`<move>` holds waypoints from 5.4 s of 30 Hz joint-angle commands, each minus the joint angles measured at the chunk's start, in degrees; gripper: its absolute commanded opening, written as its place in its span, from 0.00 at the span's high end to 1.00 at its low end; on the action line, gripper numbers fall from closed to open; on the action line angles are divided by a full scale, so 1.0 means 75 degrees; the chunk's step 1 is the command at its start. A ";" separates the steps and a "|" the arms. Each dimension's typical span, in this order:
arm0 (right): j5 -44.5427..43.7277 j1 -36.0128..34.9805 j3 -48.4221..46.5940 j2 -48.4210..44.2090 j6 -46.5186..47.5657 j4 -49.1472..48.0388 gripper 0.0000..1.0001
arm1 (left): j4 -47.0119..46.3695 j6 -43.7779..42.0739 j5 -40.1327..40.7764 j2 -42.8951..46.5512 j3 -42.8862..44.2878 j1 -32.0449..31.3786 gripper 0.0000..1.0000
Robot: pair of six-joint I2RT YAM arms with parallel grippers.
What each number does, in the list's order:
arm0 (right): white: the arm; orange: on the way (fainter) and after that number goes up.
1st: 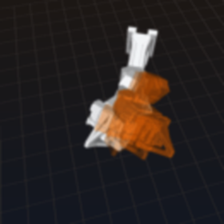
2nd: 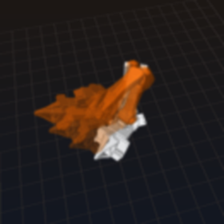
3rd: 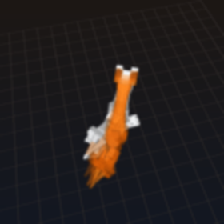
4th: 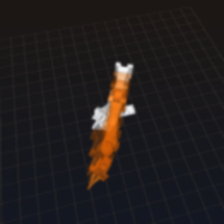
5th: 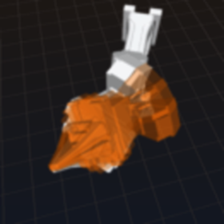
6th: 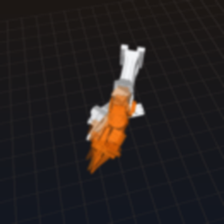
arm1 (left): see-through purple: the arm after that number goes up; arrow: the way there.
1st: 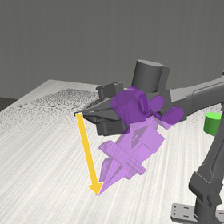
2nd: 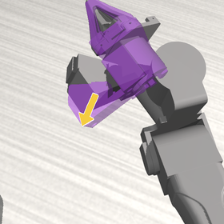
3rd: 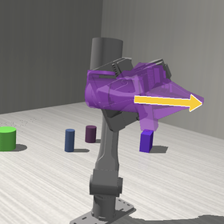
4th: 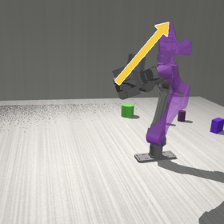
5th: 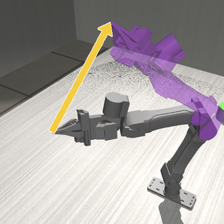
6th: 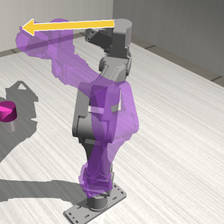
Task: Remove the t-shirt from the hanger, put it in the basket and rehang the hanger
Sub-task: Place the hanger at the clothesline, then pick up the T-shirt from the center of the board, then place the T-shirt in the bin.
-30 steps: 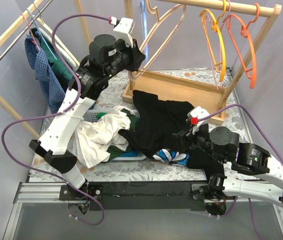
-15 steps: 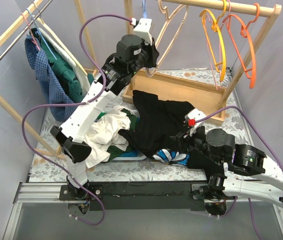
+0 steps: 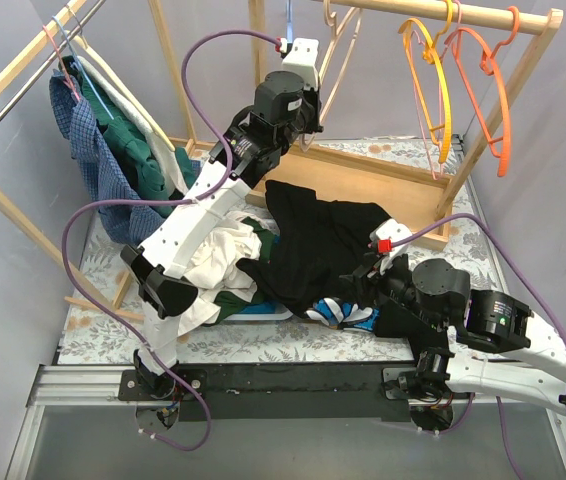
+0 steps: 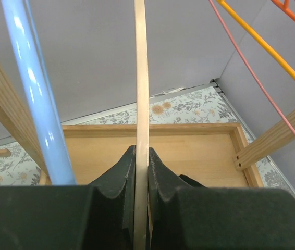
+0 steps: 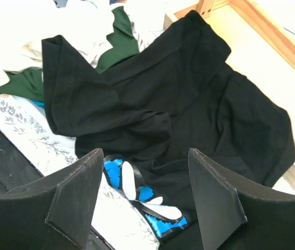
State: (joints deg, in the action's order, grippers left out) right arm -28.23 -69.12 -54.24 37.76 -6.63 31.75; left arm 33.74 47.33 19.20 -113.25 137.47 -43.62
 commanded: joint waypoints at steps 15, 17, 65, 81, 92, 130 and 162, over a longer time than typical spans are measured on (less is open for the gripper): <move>0.0295 -0.0041 0.0318 0.0040 -0.0440 -0.0483 0.27 | -0.0607 -0.0370 0.0662 -0.0509 0.0175 0.0026 1.00; 0.0307 -0.0041 0.0353 0.0052 -0.0451 -0.0506 0.28 | -0.0701 -0.0404 0.0639 -0.0474 0.0069 0.0026 1.00; 0.4242 0.4130 0.1642 0.3659 -0.1085 -0.2181 0.02 | 0.0318 0.0556 -0.0298 0.5559 -0.5707 -0.1767 0.02; 0.3905 0.4330 0.2075 0.5594 -0.1014 -0.2499 0.02 | 0.0798 0.0592 0.0065 0.6451 -0.6411 -0.1755 0.02; 0.2663 0.4294 0.1747 0.7106 -0.0955 -0.2299 0.30 | 0.1103 0.0838 0.0240 0.6955 -0.6587 -0.1767 0.02; 0.3342 0.1964 -0.8692 0.6097 0.0123 0.1334 0.99 | 0.2146 0.1740 0.3638 0.8233 -0.6998 -0.1755 0.02; 0.3038 -0.2092 -0.8858 0.6614 0.3451 -0.1068 0.99 | 0.1502 0.0978 0.5151 0.9299 -0.6974 -0.1755 0.02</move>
State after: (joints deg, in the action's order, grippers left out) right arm 0.03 -81.38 -119.07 89.10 12.21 32.86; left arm 46.02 55.81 56.01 -43.31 86.30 -56.64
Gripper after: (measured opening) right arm 0.046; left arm 0.981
